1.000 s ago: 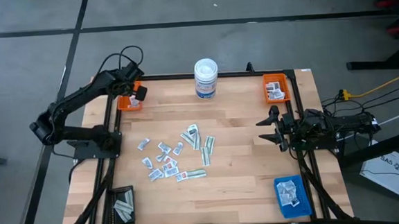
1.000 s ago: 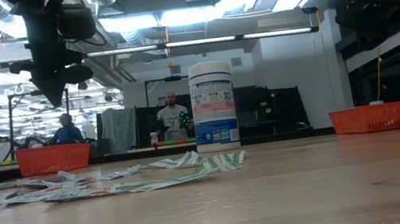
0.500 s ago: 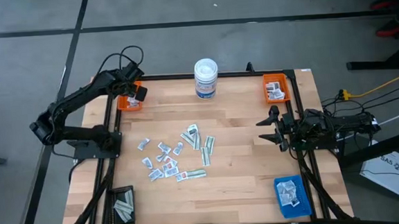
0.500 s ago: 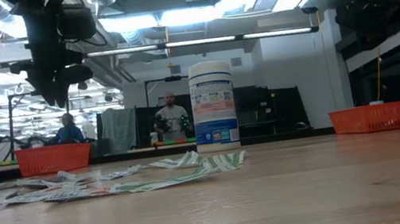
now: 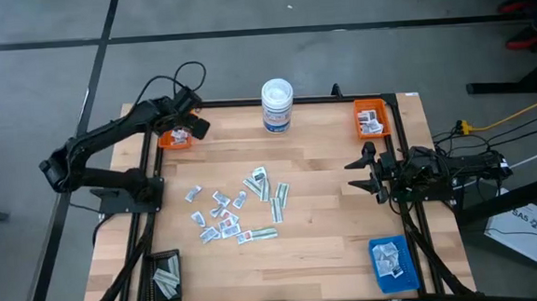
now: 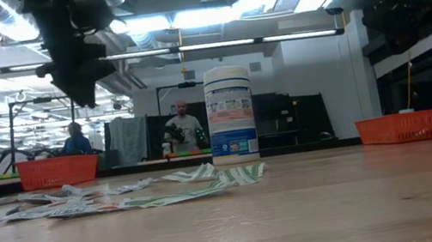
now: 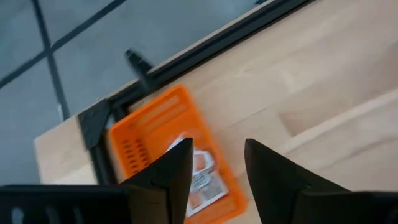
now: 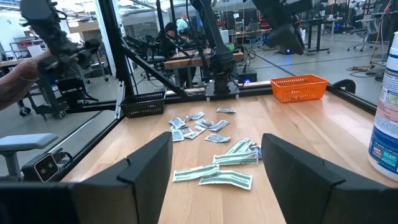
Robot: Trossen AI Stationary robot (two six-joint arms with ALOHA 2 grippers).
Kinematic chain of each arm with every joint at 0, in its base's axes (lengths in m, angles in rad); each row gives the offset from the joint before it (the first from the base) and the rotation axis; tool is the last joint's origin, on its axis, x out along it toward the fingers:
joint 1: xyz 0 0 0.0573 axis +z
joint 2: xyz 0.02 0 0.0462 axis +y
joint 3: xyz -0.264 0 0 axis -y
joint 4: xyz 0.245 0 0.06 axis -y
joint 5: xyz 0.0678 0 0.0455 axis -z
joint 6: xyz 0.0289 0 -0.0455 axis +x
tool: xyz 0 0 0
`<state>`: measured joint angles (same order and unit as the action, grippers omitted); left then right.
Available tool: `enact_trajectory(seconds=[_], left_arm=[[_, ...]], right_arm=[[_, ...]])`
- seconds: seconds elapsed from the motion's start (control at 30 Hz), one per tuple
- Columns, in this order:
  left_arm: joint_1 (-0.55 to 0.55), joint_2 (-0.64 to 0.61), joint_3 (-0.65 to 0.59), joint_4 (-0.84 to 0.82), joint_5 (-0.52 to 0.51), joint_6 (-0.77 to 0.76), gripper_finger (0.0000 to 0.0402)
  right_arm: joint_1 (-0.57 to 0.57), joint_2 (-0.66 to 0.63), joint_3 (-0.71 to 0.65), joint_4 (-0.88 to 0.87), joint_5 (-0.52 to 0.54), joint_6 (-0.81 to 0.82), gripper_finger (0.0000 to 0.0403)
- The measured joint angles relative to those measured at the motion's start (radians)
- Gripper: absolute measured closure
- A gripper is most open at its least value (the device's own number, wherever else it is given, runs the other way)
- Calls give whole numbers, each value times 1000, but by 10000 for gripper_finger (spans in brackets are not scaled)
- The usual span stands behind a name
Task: Pick & Place First Aid Supplies
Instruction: Put the green bandage pack into the black bin
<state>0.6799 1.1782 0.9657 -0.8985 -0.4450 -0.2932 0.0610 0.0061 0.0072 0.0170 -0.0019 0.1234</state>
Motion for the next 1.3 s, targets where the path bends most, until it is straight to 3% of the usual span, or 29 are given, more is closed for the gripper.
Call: enact_trajectory(seconds=[0.7, 1.3], left_arm=[[-487, 0, 0, 251, -7, -25, 288], [-762, 0, 0, 283, -5, -34, 288]], right_arm=[[0, 0, 0, 0, 0, 0, 158], [0, 0, 0, 0, 0, 0, 158]])
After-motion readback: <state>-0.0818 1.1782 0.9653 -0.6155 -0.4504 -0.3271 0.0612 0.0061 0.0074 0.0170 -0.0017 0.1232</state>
